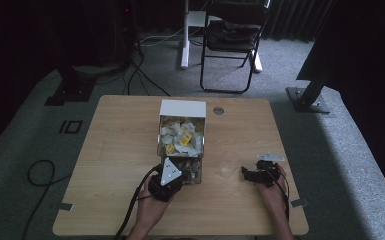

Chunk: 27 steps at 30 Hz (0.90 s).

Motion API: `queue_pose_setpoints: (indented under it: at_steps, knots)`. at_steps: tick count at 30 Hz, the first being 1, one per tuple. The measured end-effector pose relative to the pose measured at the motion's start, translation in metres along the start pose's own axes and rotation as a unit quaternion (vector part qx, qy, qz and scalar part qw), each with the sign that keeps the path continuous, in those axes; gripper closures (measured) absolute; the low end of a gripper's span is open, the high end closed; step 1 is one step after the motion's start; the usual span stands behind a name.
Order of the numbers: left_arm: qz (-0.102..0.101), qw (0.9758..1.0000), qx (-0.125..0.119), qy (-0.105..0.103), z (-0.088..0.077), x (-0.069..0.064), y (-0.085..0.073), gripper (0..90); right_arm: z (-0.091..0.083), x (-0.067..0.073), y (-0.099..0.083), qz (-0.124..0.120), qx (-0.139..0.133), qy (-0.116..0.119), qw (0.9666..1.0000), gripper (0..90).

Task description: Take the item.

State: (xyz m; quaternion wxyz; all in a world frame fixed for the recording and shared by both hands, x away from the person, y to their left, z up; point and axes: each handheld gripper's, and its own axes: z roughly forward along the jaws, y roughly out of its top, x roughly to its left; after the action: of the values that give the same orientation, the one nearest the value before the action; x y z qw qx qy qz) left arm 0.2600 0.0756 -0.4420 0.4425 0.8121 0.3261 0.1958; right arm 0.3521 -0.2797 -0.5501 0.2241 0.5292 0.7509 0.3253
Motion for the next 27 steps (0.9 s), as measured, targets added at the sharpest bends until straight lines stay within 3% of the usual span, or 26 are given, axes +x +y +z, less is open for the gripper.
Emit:
queue_pose_setpoints:
  at_steps: [27]
  knots:
    - [0.013, 0.9996, -0.015, -0.021, 0.004, -0.015, 0.018, 90.0, 0.0, 0.0, 0.0, 0.0, 0.0, 0.0, 1.0, 12.4]
